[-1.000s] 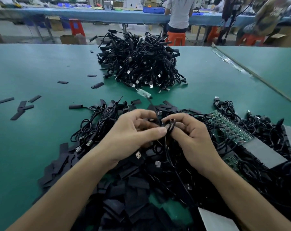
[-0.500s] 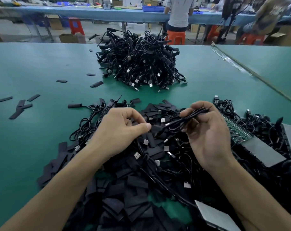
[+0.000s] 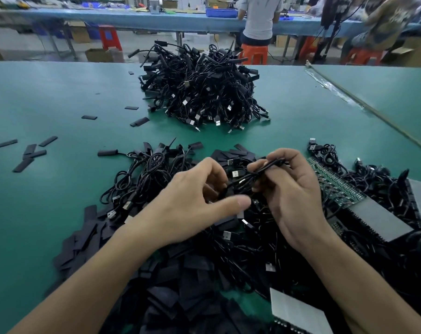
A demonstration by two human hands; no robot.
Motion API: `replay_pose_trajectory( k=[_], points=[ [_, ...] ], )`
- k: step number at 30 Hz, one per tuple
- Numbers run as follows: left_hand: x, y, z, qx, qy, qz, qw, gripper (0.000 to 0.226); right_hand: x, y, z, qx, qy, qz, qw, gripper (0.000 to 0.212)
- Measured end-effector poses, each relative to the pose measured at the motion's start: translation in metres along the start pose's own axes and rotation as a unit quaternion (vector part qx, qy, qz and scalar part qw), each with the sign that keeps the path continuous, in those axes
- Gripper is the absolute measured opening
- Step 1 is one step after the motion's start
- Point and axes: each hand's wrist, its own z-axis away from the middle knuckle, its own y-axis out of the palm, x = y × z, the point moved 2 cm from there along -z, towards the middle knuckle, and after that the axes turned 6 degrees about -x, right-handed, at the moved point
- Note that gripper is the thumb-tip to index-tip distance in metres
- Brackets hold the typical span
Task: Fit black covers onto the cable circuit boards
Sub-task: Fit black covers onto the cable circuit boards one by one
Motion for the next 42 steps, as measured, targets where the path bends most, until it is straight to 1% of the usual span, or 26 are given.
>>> replay_pose_trajectory(
  k=[2, 4, 5, 7, 10, 11, 13, 15, 17, 20, 22, 24, 26, 28, 30, 31, 32, 33, 34, 35, 36, 37, 38, 40, 42],
  points=[
    [0.005, 0.0, 0.0, 0.055, 0.0, -0.044, 0.998, 0.05, 0.0, -0.004, -0.002, -0.037, -0.009, 0.009, 0.999, 0.017],
    [0.008, 0.002, 0.002, 0.085, 0.037, -0.109, 0.99, 0.052, 0.0, -0.006, -0.003, -0.066, -0.016, 0.021, 0.997, 0.019],
    [0.009, 0.004, 0.003, 0.079, 0.074, -0.167, 0.98, 0.05, 0.0, -0.007, -0.004, -0.078, -0.016, 0.027, 0.996, 0.021],
    [0.012, 0.008, 0.005, 0.045, 0.159, -0.273, 0.948, 0.045, 0.0, -0.008, -0.004, -0.092, -0.01, 0.033, 0.995, 0.025],
    [0.015, 0.011, 0.006, -0.011, 0.215, -0.336, 0.917, 0.044, 0.001, -0.009, -0.004, -0.094, -0.005, 0.041, 0.995, 0.025],
    [0.015, 0.01, 0.005, -0.045, 0.226, -0.358, 0.905, 0.044, 0.001, -0.009, -0.004, -0.095, -0.003, 0.041, 0.995, 0.025],
    [0.011, 0.003, 0.004, -0.146, 0.211, -0.376, 0.89, 0.046, 0.002, -0.009, -0.004, -0.101, -0.003, 0.032, 0.994, 0.025],
    [0.006, -0.008, 0.002, -0.243, 0.156, -0.382, 0.878, 0.047, 0.003, -0.01, -0.005, -0.113, -0.01, 0.017, 0.993, 0.023],
    [0.008, -0.018, 0.001, -0.298, 0.101, -0.395, 0.863, 0.048, 0.004, -0.01, -0.004, -0.121, -0.02, 0.012, 0.992, 0.022],
    [0.018, -0.025, -0.001, -0.322, 0.035, -0.415, 0.85, 0.046, 0.004, -0.008, -0.003, -0.104, -0.032, 0.039, 0.993, 0.022],
    [0.023, -0.024, -0.001, -0.32, 0.014, -0.429, 0.845, 0.042, 0.004, -0.005, -0.001, -0.082, -0.039, 0.06, 0.994, 0.023],
    [0.025, -0.022, -0.002, -0.293, 0.006, -0.45, 0.844, 0.035, 0.004, -0.004, 0.001, -0.07, -0.047, 0.073, 0.994, 0.022],
    [0.024, -0.02, -0.002, -0.25, 0.002, -0.46, 0.852, 0.025, 0.006, -0.004, 0.002, -0.072, -0.056, 0.074, 0.993, 0.022],
    [0.021, -0.019, -0.002, -0.231, 0.016, -0.443, 0.866, 0.017, 0.007, -0.004, 0.002, -0.082, -0.061, 0.063, 0.993, 0.024],
    [0.015, -0.017, -0.001, -0.232, 0.06, -0.391, 0.889, 0.011, 0.008, -0.004, 0.002, -0.071, -0.061, 0.048, 0.994, 0.025],
    [0.011, -0.016, -0.002, -0.23, 0.081, -0.336, 0.91, 0.01, 0.009, -0.002, 0.003, -0.049, -0.059, 0.045, 0.996, 0.024],
    [0.007, -0.014, -0.002, -0.22, 0.088, -0.258, 0.937, 0.011, 0.008, -0.001, 0.004, -0.018, -0.056, 0.046, 0.997, 0.023],
    [0.005, -0.011, -0.002, -0.199, 0.081, -0.165, 0.963, 0.015, 0.006, 0.002, 0.006, 0.016, -0.051, 0.049, 0.997, 0.023],
    [0.003, -0.007, -0.002, -0.169, 0.066, -0.075, 0.981, 0.022, 0.004, 0.004, 0.007, 0.049, -0.046, 0.051, 0.996, 0.022],
    [0.001, -0.002, -0.002, -0.133, 0.05, -0.004, 0.99, 0.03, 0.001, 0.006, 0.008, 0.081, -0.04, 0.054, 0.994, 0.021],
    [0.001, 0.003, -0.002, -0.097, 0.04, 0.038, 0.994, 0.035, -0.001, 0.008, 0.008, 0.11, -0.038, 0.06, 0.991, 0.019],
    [0.001, 0.008, -0.001, -0.069, 0.041, 0.057, 0.995, 0.035, -0.002, 0.009, 0.008, 0.132, -0.04, 0.073, 0.988, 0.017],
    [0.002, 0.013, 0.0, -0.053, 0.049, 0.066, 0.995, 0.031, -0.003, 0.009, 0.008, 0.146, -0.048, 0.093, 0.984, 0.016],
    [0.003, 0.017, 0.001, -0.054, 0.061, 0.078, 0.994, 0.022, -0.004, 0.007, 0.009, 0.142, -0.071, 0.153, 0.975, 0.018],
    [0.006, 0.017, 0.0, -0.069, 0.063, 0.079, 0.992, 0.029, -0.005, 0.005, 0.01, 0.121, -0.086, 0.217, 0.965, 0.028]
  ],
)
